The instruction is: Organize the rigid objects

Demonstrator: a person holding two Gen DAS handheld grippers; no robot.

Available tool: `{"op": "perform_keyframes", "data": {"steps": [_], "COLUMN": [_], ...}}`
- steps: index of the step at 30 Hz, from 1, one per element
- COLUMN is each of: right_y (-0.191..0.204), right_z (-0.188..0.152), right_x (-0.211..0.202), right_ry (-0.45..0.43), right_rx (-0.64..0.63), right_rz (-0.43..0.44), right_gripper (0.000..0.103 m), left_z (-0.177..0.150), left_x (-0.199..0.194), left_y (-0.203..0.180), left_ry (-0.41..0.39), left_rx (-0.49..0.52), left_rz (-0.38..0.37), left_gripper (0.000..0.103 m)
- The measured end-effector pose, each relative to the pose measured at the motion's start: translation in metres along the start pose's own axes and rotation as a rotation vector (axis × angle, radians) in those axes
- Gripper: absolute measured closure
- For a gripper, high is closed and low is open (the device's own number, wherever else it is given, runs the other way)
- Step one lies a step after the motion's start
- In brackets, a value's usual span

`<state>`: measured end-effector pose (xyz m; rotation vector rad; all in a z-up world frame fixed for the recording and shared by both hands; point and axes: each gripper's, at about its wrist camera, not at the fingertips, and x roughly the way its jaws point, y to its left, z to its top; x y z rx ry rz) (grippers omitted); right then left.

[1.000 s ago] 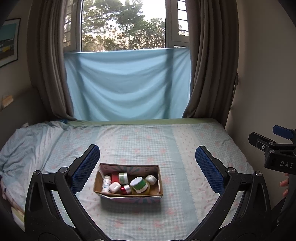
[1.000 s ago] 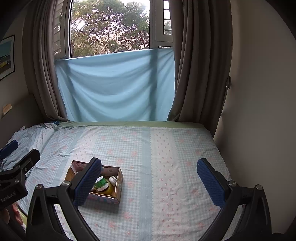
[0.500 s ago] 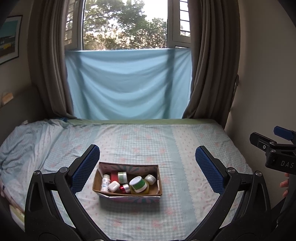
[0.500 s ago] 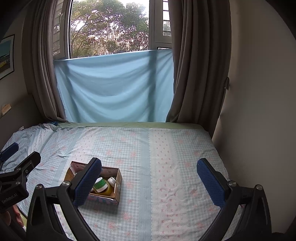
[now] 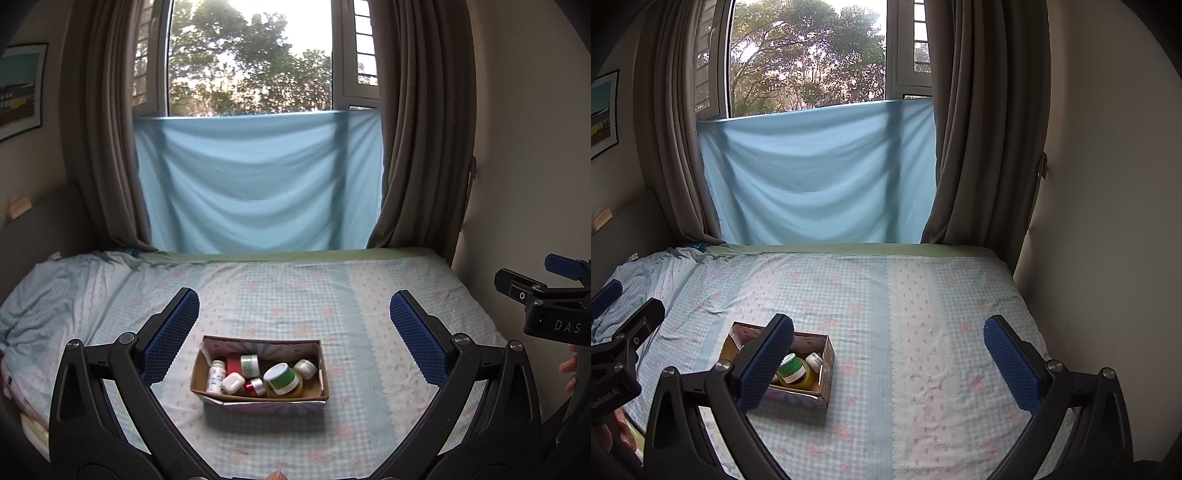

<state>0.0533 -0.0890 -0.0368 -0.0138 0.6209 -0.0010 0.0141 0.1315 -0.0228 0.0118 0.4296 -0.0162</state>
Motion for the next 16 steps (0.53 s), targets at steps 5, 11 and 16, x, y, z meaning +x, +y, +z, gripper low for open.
{"op": "perform_keyframes", "data": {"steps": [5, 11, 16], "right_y": [0.0, 0.0017, 0.0051], "right_z": [-0.0002, 0.0002, 0.0016], "right_x": [-0.0005, 0.0003, 0.0037], "right_ry": [-0.005, 0.001, 0.011], "right_rx": [0.006, 0.008, 0.01], "right_rz": [-0.002, -0.007, -0.007], "right_gripper": [0.0, 0.0, 0.0], "left_z": [-0.0018, -0.003, -0.0013], "left_x": [0.0039, 0.0047, 0.0085], "left_y": [0.0011, 0.0004, 0.0025], "left_ry": [0.008, -0.004, -0.004], "left_rx": [-0.021, 0.005, 0.003], "left_rz": [0.029, 0.052, 0.032], "left_gripper": [0.0, 0.0, 0.0]}}
